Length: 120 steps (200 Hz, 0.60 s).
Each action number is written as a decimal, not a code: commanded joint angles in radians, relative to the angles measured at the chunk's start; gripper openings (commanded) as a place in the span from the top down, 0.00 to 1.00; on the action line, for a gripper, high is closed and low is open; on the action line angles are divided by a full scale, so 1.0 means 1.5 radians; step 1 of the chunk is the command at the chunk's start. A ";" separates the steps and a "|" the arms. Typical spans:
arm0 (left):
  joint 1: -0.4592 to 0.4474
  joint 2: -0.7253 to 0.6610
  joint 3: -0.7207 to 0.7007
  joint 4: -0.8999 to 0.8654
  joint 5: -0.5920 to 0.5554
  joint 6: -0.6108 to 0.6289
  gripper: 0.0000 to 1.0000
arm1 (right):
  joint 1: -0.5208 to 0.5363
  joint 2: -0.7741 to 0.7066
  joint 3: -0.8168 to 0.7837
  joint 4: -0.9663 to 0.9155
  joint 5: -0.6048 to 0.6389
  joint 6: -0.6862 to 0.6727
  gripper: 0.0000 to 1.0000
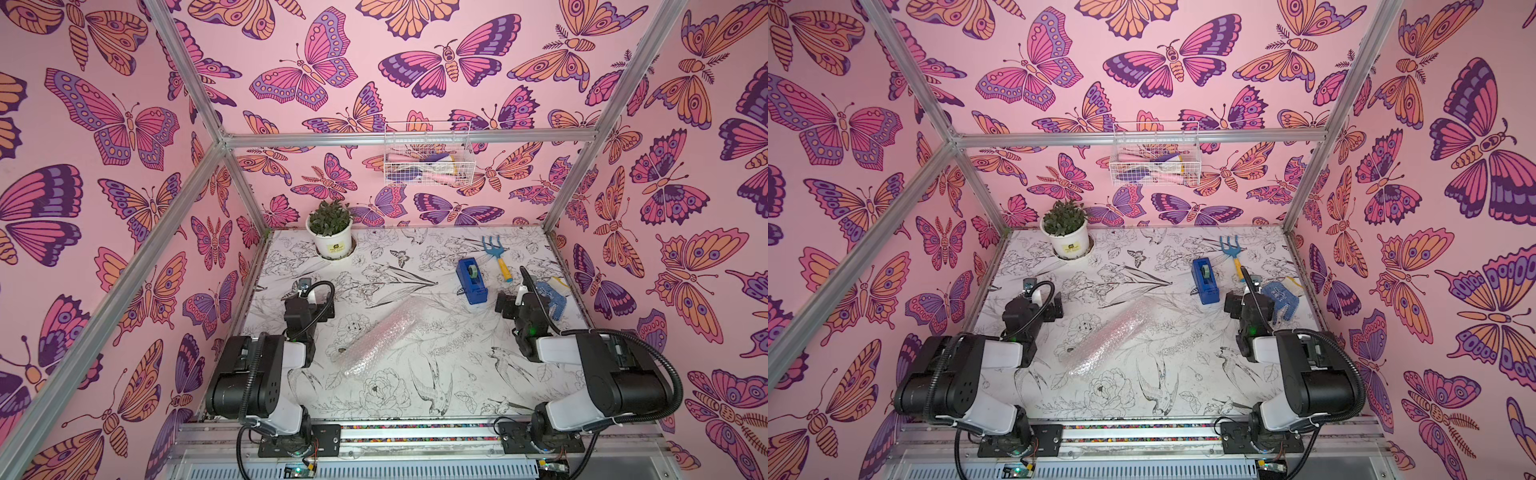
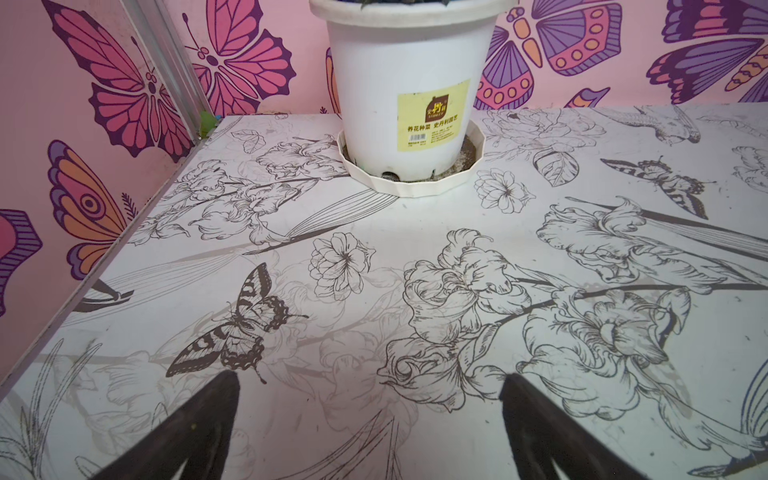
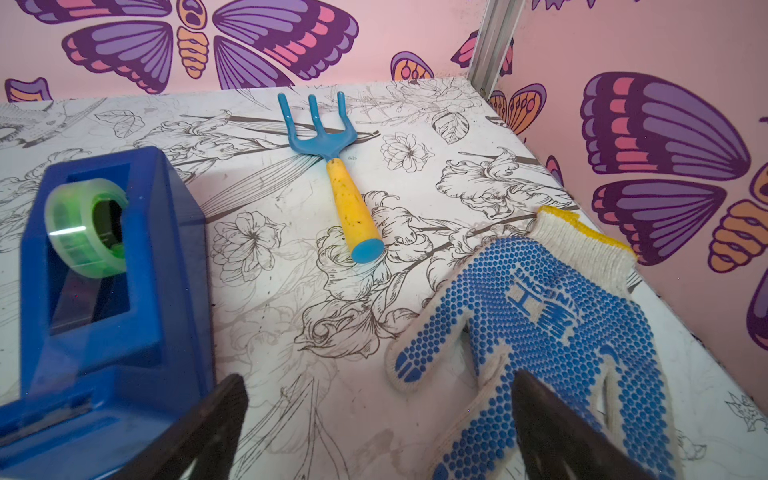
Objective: Wrap wine bottles in bubble wrap
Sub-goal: Reset both arms
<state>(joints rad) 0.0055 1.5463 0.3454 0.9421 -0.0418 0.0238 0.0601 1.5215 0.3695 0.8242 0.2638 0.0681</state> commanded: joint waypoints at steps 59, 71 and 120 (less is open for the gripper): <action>0.006 0.001 -0.003 0.013 -0.071 -0.035 0.98 | -0.006 -0.010 0.015 0.003 -0.011 0.003 0.76; 0.006 0.002 -0.003 0.015 -0.071 -0.035 0.73 | -0.006 -0.010 0.015 0.003 -0.010 0.003 0.80; 0.004 0.002 -0.003 0.015 -0.073 -0.034 0.01 | -0.006 -0.010 0.015 0.002 -0.010 0.003 0.01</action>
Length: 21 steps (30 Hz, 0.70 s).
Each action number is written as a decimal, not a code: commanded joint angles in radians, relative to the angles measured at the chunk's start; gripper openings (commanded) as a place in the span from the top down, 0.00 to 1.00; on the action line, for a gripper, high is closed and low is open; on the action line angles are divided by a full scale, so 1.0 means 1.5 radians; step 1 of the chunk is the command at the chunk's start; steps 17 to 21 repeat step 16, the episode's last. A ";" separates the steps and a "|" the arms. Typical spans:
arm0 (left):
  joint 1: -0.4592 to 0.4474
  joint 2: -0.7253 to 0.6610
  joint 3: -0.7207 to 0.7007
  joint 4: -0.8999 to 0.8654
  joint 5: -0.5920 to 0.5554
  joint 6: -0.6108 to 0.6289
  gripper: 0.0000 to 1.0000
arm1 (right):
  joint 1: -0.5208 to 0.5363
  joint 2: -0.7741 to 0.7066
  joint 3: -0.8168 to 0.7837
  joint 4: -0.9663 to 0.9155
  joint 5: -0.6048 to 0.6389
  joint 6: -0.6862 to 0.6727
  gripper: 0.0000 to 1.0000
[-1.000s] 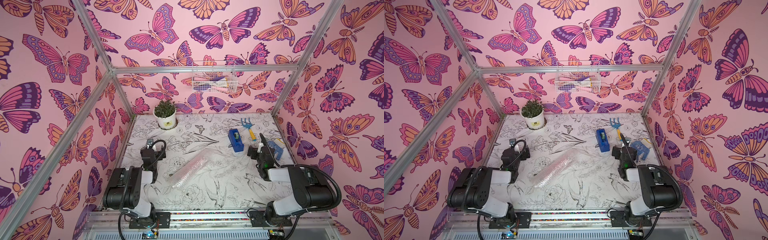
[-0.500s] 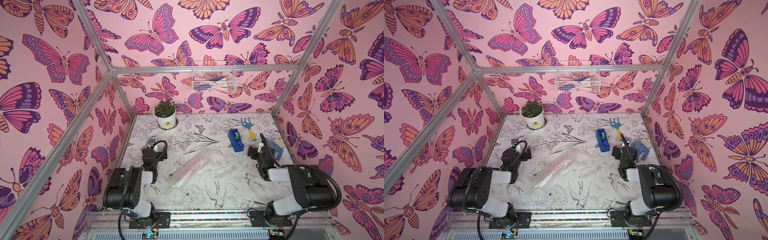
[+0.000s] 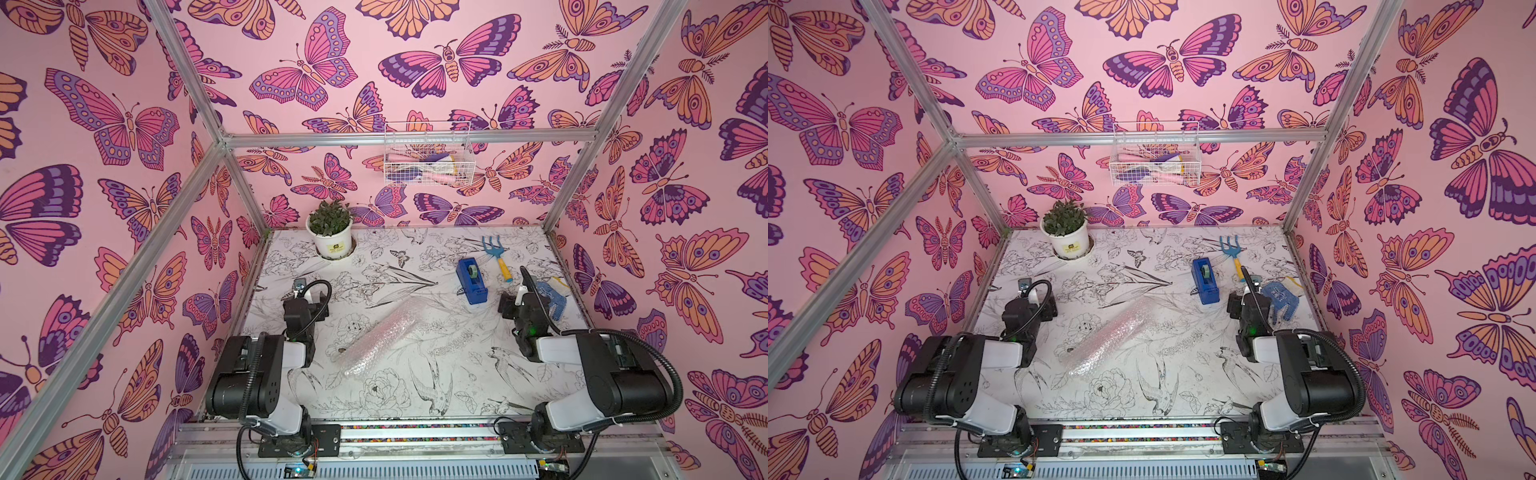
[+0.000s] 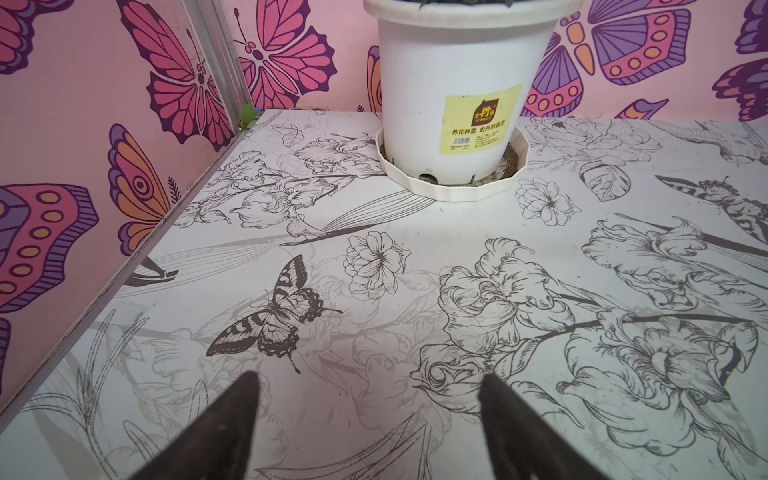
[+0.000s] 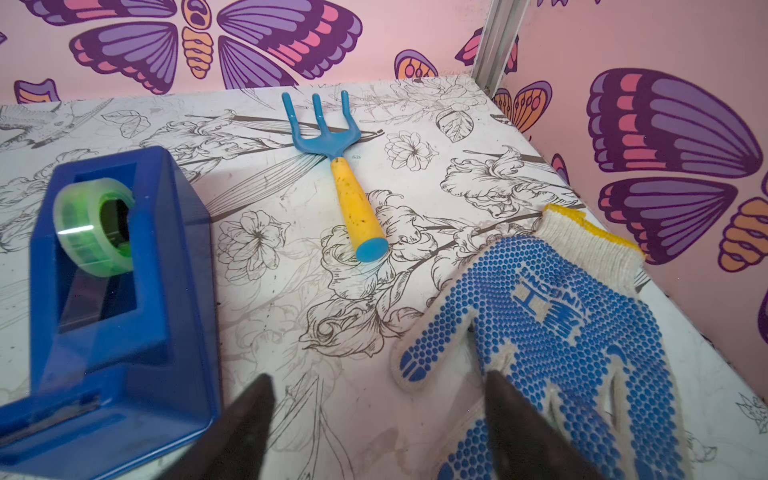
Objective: Wrap wine bottles in bubble wrap
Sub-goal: Reset both arms
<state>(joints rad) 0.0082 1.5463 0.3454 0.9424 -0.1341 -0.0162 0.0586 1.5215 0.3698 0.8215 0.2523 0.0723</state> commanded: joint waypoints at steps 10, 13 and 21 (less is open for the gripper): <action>0.003 0.005 0.003 0.007 -0.009 -0.009 0.02 | -0.005 -0.010 0.014 0.004 -0.003 0.000 0.01; 0.002 0.005 0.005 0.001 -0.013 -0.007 0.01 | -0.005 -0.010 0.015 0.004 -0.003 0.000 0.01; 0.002 0.005 0.005 0.002 -0.013 -0.008 0.01 | -0.005 -0.010 0.015 0.004 -0.003 0.000 0.01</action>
